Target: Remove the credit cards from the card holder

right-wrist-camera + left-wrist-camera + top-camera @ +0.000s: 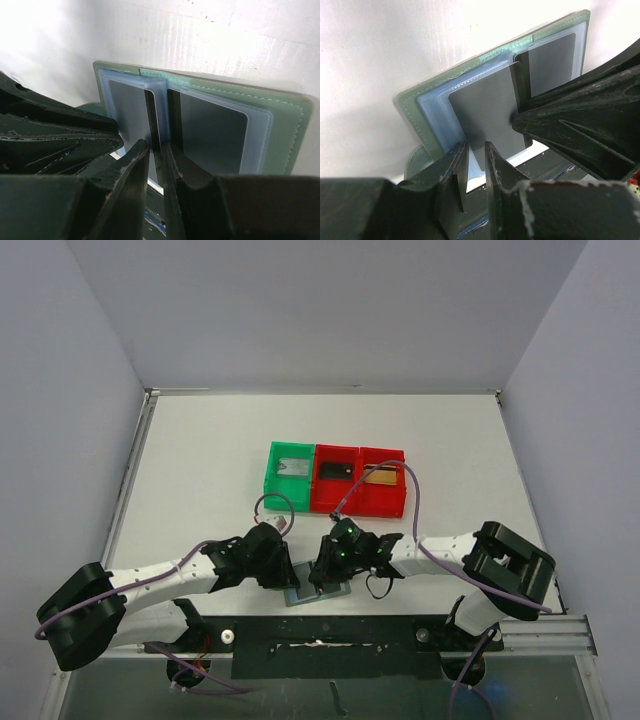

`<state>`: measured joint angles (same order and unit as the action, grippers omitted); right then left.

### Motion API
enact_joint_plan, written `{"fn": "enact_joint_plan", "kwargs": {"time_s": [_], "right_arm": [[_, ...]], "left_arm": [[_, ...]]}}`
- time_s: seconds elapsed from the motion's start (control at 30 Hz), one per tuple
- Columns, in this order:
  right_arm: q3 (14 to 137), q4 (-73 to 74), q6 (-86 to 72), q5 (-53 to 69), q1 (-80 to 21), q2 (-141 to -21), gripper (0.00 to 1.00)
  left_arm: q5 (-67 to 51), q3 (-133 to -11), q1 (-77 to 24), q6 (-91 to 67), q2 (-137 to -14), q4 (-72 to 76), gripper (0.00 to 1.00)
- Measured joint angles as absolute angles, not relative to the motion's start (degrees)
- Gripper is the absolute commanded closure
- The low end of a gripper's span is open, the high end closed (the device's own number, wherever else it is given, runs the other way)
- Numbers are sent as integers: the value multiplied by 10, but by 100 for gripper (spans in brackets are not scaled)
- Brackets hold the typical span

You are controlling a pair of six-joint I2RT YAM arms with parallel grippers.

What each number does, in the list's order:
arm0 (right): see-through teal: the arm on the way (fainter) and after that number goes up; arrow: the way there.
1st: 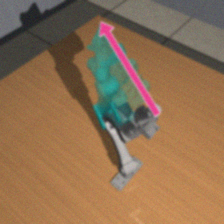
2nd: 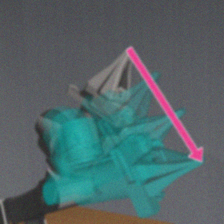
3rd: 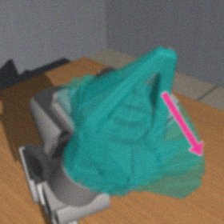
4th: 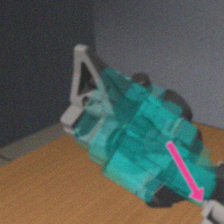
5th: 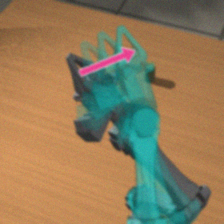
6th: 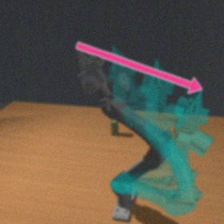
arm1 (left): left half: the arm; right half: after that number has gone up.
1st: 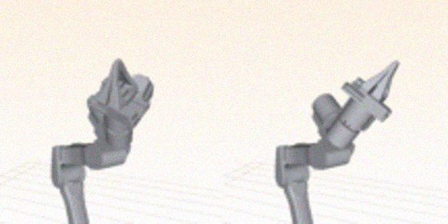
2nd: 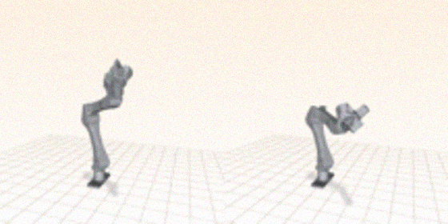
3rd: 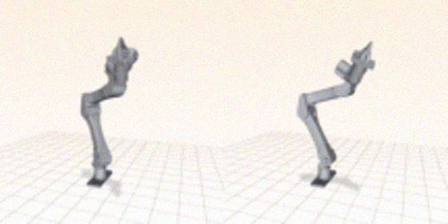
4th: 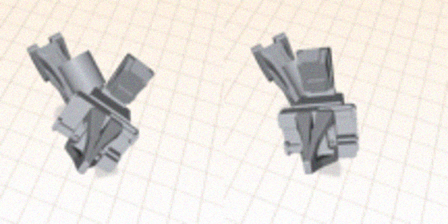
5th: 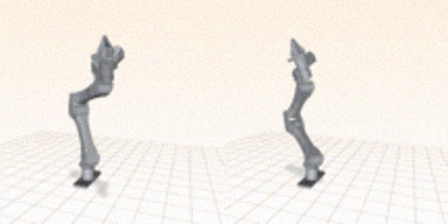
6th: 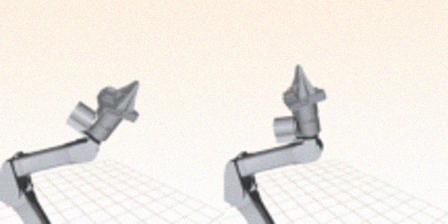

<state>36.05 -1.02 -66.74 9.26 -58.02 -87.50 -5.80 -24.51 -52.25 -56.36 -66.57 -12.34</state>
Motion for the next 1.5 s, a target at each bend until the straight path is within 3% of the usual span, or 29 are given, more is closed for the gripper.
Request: {"fn": "enact_joint_plan", "kwargs": {"time_s": [0.1,0.4,0.8,1.5], "right_arm": [[343,-35,-671,102,-573,-868,85],[289,-117,-689,136,-559,-846,74],[240,-198,-714,164,-543,-838,89],[201,-249,-721,197,-517,-799,93]], "left_arm": [[-55,-245,-524,-564,-666,-123,83],[-45,-251,-528,-562,-670,-132,85],[-43,-255,-528,-559,-672,-138,86],[-39,-256,-528,-559,-672,-142,88]]}}
